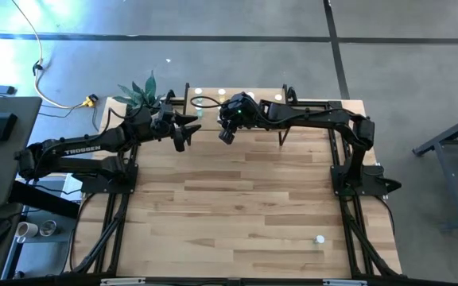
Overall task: Pick and place medicine bottles onto shelf by color
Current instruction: Put the yellow pill bottle aligned with the other yellow pill bottle on the shelf
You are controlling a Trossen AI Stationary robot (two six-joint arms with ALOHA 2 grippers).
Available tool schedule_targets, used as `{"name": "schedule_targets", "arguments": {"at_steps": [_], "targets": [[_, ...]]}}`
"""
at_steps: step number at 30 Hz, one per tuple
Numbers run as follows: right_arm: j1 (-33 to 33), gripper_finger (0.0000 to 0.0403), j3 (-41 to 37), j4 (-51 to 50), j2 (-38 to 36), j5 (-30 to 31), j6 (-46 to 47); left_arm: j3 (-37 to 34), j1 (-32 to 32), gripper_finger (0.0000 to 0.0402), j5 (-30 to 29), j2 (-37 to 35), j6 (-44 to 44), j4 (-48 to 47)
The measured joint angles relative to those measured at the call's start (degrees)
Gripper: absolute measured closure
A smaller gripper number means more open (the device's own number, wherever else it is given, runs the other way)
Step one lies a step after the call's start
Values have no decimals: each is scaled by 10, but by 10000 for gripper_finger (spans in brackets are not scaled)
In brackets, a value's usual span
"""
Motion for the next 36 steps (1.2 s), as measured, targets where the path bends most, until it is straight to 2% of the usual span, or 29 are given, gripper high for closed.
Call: {"name": "schedule_targets", "arguments": {"at_steps": [15, 25, 36], "targets": [[0, 237, 0, 0, 2, 8, 4, 0, 0, 202, 0, 0, 0, 0], [0, 233, 1, -1, 1, 9, 4, 0, 0, 202, 0, 0, 0, 0], [0, 233, 70, -57, 0, 9, 5, 0, 0, 202, 0, 0, 0, 0]]}}
